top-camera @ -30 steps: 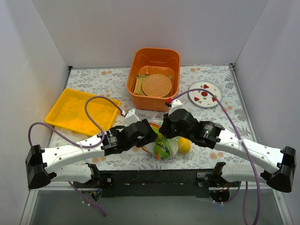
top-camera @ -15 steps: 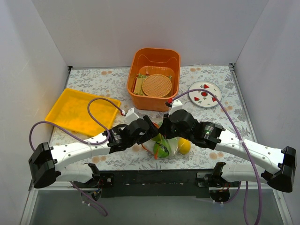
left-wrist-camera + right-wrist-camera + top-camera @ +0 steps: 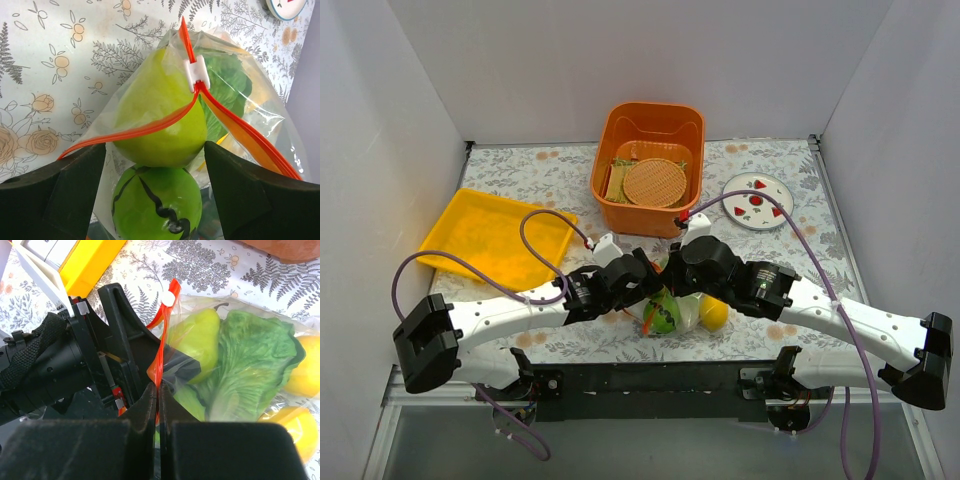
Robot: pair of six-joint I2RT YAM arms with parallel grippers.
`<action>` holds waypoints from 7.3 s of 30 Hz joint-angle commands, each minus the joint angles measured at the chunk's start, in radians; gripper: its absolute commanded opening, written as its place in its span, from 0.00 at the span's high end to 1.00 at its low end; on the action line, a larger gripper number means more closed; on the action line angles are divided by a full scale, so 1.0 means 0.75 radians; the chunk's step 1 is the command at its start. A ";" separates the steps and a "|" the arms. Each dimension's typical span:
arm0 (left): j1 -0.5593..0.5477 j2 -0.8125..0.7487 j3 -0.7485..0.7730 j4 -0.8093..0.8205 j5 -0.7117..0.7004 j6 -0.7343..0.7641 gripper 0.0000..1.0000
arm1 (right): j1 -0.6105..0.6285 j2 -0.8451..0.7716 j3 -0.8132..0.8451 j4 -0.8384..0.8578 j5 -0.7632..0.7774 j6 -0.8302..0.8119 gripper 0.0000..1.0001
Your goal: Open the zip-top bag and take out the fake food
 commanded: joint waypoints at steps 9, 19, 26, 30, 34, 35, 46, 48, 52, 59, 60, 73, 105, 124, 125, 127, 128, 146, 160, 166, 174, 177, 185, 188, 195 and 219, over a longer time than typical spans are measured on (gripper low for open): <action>0.008 -0.010 -0.069 0.234 -0.108 0.117 0.44 | 0.043 -0.042 -0.005 0.063 -0.001 0.026 0.99; 0.008 -0.071 -0.061 0.202 -0.021 0.160 0.58 | 0.046 -0.056 -0.035 0.032 0.093 0.026 0.99; 0.008 -0.149 -0.067 0.169 0.123 0.223 0.58 | 0.046 -0.038 -0.052 0.018 0.163 0.018 0.99; 0.008 -0.202 -0.061 0.124 0.172 0.256 0.58 | 0.046 -0.017 -0.041 0.016 0.189 0.006 0.99; 0.008 -0.234 -0.046 0.030 0.186 0.264 0.60 | 0.043 -0.011 -0.033 -0.002 0.226 0.002 0.99; 0.008 -0.243 -0.050 0.012 0.190 0.264 0.60 | 0.043 -0.009 -0.031 -0.006 0.240 0.000 0.99; 0.008 -0.368 -0.067 -0.109 0.247 0.346 0.65 | 0.025 0.011 -0.050 0.020 0.240 0.000 0.99; 0.008 -0.376 -0.065 -0.123 0.270 0.350 0.65 | 0.023 0.016 -0.045 0.028 0.234 -0.002 0.99; 0.008 -0.429 -0.067 -0.128 0.286 0.368 0.65 | 0.013 0.024 -0.045 0.030 0.232 -0.006 0.99; 0.008 -0.482 -0.020 -0.154 0.282 0.450 0.67 | -0.024 0.026 -0.068 0.067 0.189 -0.017 0.99; 0.008 -0.480 -0.016 -0.152 0.298 0.466 0.67 | -0.028 0.028 -0.070 0.069 0.185 -0.019 0.99; 0.008 -0.505 0.105 -0.336 0.288 0.526 0.68 | -0.087 0.014 -0.088 0.092 0.157 -0.031 0.99; 1.229 -0.294 -0.003 -0.081 0.198 0.459 0.68 | -0.163 -0.036 -0.174 0.188 -0.107 -0.100 0.99; 1.322 -0.214 0.019 -0.029 0.388 0.714 0.17 | -0.163 -0.009 -0.115 0.131 -0.122 -0.147 0.99; 1.279 -0.255 0.007 -0.052 0.397 0.710 0.22 | -0.163 -0.009 -0.111 0.124 -0.114 -0.150 0.99; 1.101 -0.349 -0.019 -0.107 0.413 0.694 0.28 | -0.163 -0.025 -0.101 0.106 -0.085 -0.154 0.99; 1.029 -0.377 -0.028 -0.119 0.411 0.649 0.34 | -0.163 -0.025 -0.097 0.100 -0.077 -0.156 0.99; 0.049 -0.147 -0.036 0.130 0.479 0.281 0.55 | -0.059 -0.046 -0.048 0.047 0.017 -0.060 0.99; -0.066 0.027 -0.056 0.194 0.491 0.240 0.30 | -0.032 -0.017 -0.029 0.043 0.028 -0.051 0.99; -0.076 0.062 -0.063 0.208 0.481 0.246 0.15 | -0.020 -0.003 -0.031 0.055 0.024 -0.049 0.99; -0.080 0.080 -0.126 0.453 0.454 0.201 0.16 | 0.019 0.014 -0.084 0.079 0.032 -0.006 0.99; -0.086 0.074 -0.175 0.594 0.458 0.188 0.21 | 0.029 0.003 -0.097 0.088 0.034 0.006 0.99; -0.096 0.044 -0.283 0.817 0.434 0.156 0.14 | 0.068 0.007 -0.066 0.053 0.066 0.014 0.99; -0.104 0.044 -0.290 0.858 0.395 0.145 0.13 | 0.082 0.014 -0.048 0.049 0.079 0.014 0.99; -0.127 0.142 -0.230 0.805 0.287 0.131 0.16 | 0.123 0.042 -0.013 0.026 0.105 0.024 0.99; -0.156 0.109 -0.185 0.670 0.200 0.150 0.63 | 0.140 0.011 -0.005 -0.049 0.242 0.030 0.99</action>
